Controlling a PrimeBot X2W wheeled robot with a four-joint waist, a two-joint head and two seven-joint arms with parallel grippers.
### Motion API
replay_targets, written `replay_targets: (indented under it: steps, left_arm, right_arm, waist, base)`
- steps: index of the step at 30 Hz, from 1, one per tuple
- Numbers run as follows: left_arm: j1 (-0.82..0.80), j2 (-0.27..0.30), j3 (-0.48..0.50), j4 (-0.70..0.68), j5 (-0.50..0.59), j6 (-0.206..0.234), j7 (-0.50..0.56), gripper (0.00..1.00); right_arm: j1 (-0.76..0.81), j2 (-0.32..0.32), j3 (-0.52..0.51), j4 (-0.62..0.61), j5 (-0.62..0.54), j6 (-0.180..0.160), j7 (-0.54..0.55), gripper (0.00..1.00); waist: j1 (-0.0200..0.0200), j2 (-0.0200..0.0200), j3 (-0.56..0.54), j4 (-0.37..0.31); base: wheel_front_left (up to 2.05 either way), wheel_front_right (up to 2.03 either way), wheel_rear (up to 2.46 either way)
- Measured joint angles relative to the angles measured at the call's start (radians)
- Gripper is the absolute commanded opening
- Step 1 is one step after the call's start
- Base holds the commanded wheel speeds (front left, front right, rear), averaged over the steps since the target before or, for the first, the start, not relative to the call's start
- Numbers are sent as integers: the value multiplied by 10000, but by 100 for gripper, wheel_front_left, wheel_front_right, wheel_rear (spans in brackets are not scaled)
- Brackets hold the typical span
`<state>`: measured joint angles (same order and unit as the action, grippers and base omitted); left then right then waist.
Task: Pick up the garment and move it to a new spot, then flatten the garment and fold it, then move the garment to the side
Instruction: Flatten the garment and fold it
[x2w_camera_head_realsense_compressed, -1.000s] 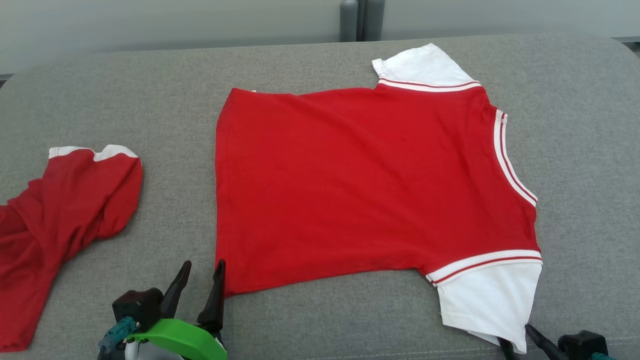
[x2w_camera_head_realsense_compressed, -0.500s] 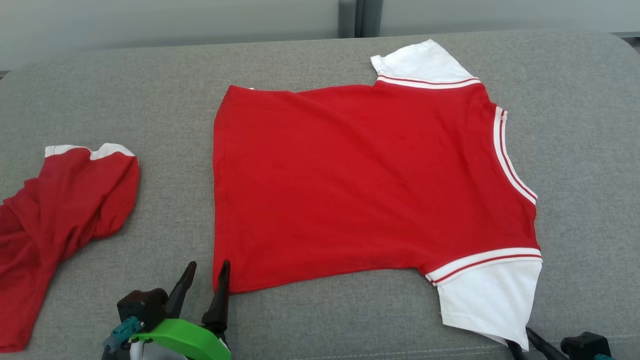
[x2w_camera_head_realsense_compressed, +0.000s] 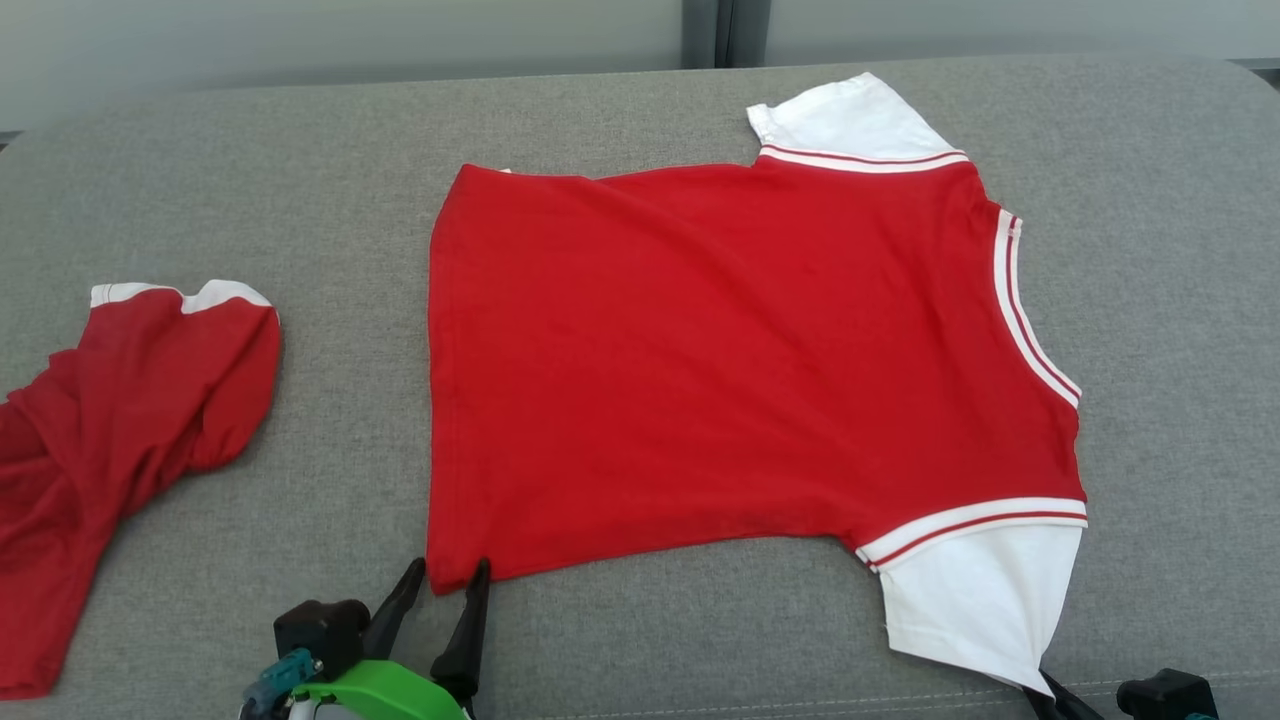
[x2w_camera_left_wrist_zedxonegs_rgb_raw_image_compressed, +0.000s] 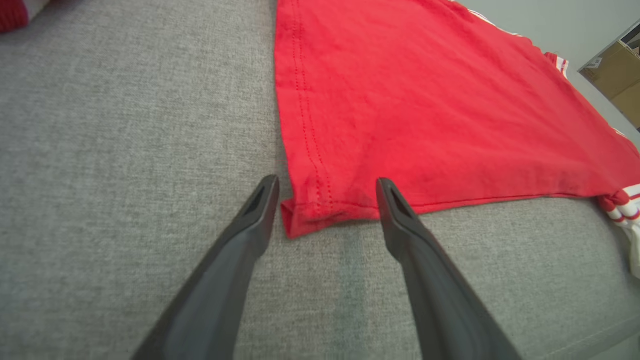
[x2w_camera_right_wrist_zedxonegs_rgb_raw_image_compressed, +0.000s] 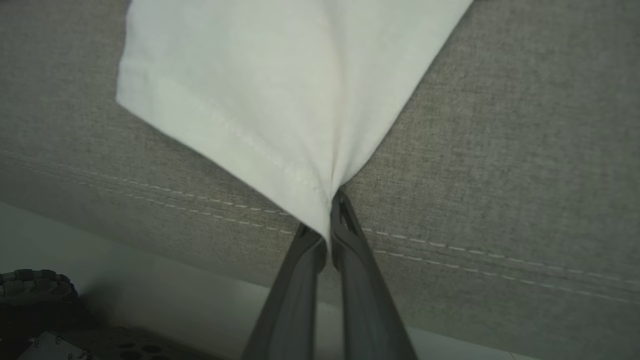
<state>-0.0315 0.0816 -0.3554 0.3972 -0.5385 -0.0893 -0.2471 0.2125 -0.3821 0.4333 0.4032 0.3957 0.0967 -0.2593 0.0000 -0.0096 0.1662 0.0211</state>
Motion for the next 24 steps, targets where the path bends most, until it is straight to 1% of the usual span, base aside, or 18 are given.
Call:
replay_targets:
  steps: [5, 10, 11, 12, 13, 19, 22, 24]
  left_arm:
    - [-124, -6, -107, 397, 12, 0, 278, 100]
    - [-344, 0, -38, 504, 2, -36, 278, 100]
    - [-346, 0, -71, 523, -4, -86, 314, 47]
    - [-346, -4, -107, 558, -33, -88, 362, 18]
    - [-346, -4, -151, 593, -40, -90, 364, 0]
    - [-349, 0, -305, 644, -140, -165, 541, 0]
    - [-348, 104, -276, 497, -263, -176, 727, 0]
    - [-351, 268, -267, 339, -311, -207, 905, 0]
  right_arm:
    - [-5, 2, 10, -29, -10, 2, -12, 0]
    - [-52, 12, 35, -50, -13, 73, -12, 0]
    - [-52, 15, 35, -50, -13, 73, -12, 0]
    - [-52, 15, 33, -50, -13, 73, -12, 0]
    - [-52, 17, 29, -48, -13, 73, -12, 0]
    - [-71, -36, 6, -109, -8, 88, -6, 0]
    - [-200, -238, 12, -401, -8, 173, 50, 0]
    - [-459, -405, -115, -754, 2, 171, 50, 0]
  waist:
    - [0, 0, 44, -28]
    - [0, 0, 88, -124]
    - [0, 0, 93, -133]
    - [0, 0, 96, -140]
    - [0, 0, 99, -147]
    - [0, 0, 87, -176]
    - [0, 0, 97, -247]
    - [0, 0, 126, -316]
  base:
    - [0, 0, 0]
    - [0, 0, 0]
    - [0, 0, 0]
    - [0, 0, 0]
    - [0, 0, 0]
    - [0, 0, 0]
    - [0, 0, 0]
    - [0, 0, 0]
